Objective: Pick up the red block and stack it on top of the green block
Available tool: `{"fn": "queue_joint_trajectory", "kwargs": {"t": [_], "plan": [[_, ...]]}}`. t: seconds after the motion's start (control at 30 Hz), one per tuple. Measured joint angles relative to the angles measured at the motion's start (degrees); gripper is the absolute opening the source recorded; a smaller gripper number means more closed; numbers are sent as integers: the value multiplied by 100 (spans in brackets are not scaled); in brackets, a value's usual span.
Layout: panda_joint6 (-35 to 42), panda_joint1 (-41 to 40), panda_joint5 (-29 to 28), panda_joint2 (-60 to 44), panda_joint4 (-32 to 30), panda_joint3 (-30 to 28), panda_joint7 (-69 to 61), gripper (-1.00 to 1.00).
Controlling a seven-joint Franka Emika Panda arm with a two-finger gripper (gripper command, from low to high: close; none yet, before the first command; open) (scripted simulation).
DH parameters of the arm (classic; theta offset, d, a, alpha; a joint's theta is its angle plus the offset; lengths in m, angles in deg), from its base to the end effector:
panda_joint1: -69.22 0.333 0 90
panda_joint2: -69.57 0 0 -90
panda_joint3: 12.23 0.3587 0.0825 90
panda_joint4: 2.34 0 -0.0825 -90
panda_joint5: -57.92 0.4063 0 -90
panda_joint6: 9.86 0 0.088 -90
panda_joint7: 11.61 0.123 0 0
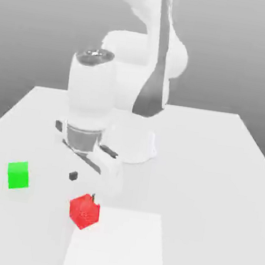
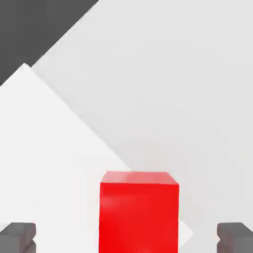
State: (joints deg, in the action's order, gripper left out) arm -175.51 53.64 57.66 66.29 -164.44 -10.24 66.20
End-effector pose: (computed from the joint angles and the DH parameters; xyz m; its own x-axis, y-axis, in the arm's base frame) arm 0.3635 -0.0874 0.1915 -0.0201 -0.9998 0.0002 -0.9998 0.0201 -0.0048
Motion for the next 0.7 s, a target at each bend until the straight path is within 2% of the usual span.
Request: {"fn": "queue_joint_trajectory", "kwargs": {"t": [0.1, 0.13, 0.37, 0.6, 0.7], "plan": [[-529, 49, -74, -621, 74, -71, 63, 0], [-698, 63, -94, -821, 99, -92, 73, -100], [-746, 71, -117, -867, 105, -102, 95, -100], [347, 62, 31, 406, -76, -57, -28, -100], [588, -355, -28, 640, -73, -334, -541, -100]]}}
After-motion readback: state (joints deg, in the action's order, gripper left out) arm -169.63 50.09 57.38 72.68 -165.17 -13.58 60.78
